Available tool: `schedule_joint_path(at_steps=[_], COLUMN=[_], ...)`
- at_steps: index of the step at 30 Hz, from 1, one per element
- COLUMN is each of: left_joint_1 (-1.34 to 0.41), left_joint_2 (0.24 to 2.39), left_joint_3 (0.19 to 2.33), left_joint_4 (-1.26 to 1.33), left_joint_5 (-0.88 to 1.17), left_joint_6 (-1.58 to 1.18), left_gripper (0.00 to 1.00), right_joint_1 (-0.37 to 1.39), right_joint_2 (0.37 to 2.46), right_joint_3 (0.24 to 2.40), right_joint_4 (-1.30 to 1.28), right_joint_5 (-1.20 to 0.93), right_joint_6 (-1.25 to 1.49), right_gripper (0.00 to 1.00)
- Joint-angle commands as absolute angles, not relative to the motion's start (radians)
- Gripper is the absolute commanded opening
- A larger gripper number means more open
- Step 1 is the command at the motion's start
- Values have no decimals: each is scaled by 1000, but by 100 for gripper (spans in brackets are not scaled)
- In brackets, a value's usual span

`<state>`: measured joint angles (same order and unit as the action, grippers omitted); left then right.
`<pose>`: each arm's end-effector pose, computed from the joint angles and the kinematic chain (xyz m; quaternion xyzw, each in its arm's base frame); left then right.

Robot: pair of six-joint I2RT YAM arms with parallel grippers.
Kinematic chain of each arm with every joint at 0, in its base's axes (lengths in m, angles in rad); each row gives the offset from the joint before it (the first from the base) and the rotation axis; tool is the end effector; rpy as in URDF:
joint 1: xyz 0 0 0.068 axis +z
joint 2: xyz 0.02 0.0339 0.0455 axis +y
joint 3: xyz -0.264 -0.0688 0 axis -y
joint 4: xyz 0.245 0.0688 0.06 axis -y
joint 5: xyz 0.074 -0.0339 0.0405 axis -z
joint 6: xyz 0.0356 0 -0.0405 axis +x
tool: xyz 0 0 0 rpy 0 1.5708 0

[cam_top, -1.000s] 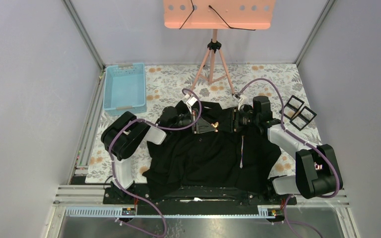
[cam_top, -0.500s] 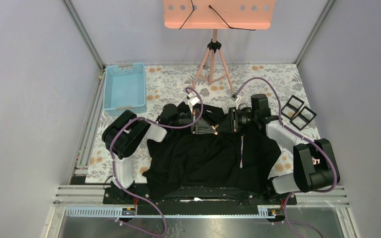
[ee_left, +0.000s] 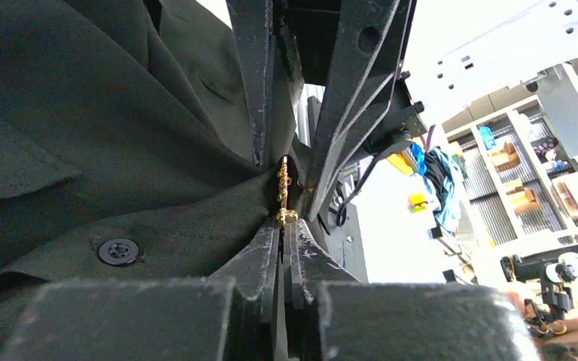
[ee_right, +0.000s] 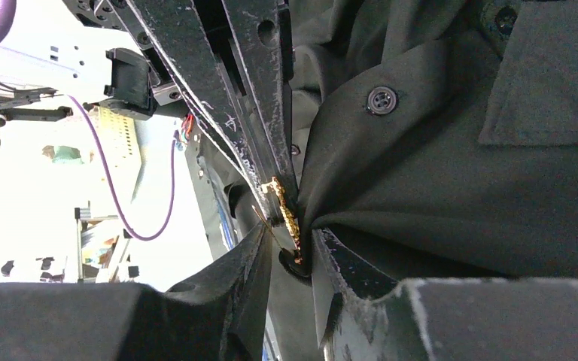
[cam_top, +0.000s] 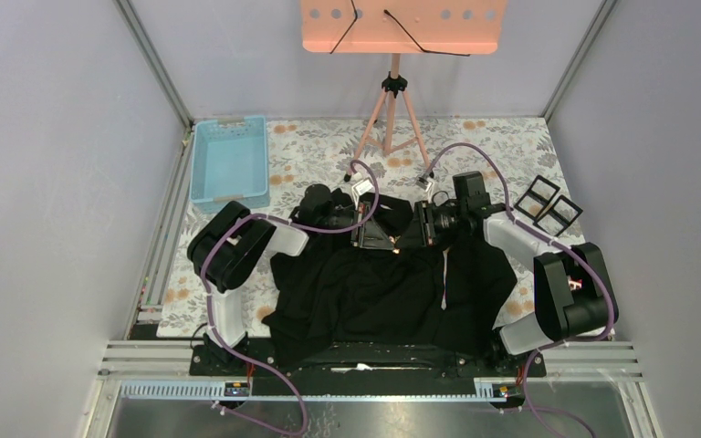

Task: Pin the brooch onto the clothing
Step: Pin the brooch to the clothes.

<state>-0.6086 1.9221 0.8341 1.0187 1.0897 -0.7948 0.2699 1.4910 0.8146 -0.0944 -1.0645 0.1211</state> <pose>0.2839 -0.2363 0.1660 0.2939 0.6555 -0.6660 0.2009 0.2741 0.1081 0.2065 -0.2561 0.7768 0.5237 0.2384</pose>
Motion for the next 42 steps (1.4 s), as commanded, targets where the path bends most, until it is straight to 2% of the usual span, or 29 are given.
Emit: schedule_joint_path(at_steps=[1, 20, 29, 32, 38, 42], left_joint_1=[-624, -624, -633, -646, -675, -682], left_joint_2=[1923, 1932, 1902, 1884, 1828, 1831], left_joint_3=[899, 997, 986, 1006, 1087, 1082], left_joint_4=[999, 805, 752, 606, 92, 111], left_joint_5=[1154, 1258, 1286, 1281, 1184, 1196], left_joint_6=[-735, -631, -570, -476, -48, -60], left_gripper=[0, 0, 0, 0, 0, 0], right_joint_1=[313, 384, 392, 400, 404, 411], right_joint_2=[1505, 1594, 1625, 1635, 1667, 1679], right_joint_3=[876, 967, 989, 1000, 1019, 1030], right_joint_4=[-147, -355, -387, -412, -440, -469], right_joint_5=[-1100, -1091, -1093, -1099, -1134, -1126], right_joint_6=[67, -64, -81, -94, -113, -133], right_gripper=[32, 32, 29, 28, 26, 25])
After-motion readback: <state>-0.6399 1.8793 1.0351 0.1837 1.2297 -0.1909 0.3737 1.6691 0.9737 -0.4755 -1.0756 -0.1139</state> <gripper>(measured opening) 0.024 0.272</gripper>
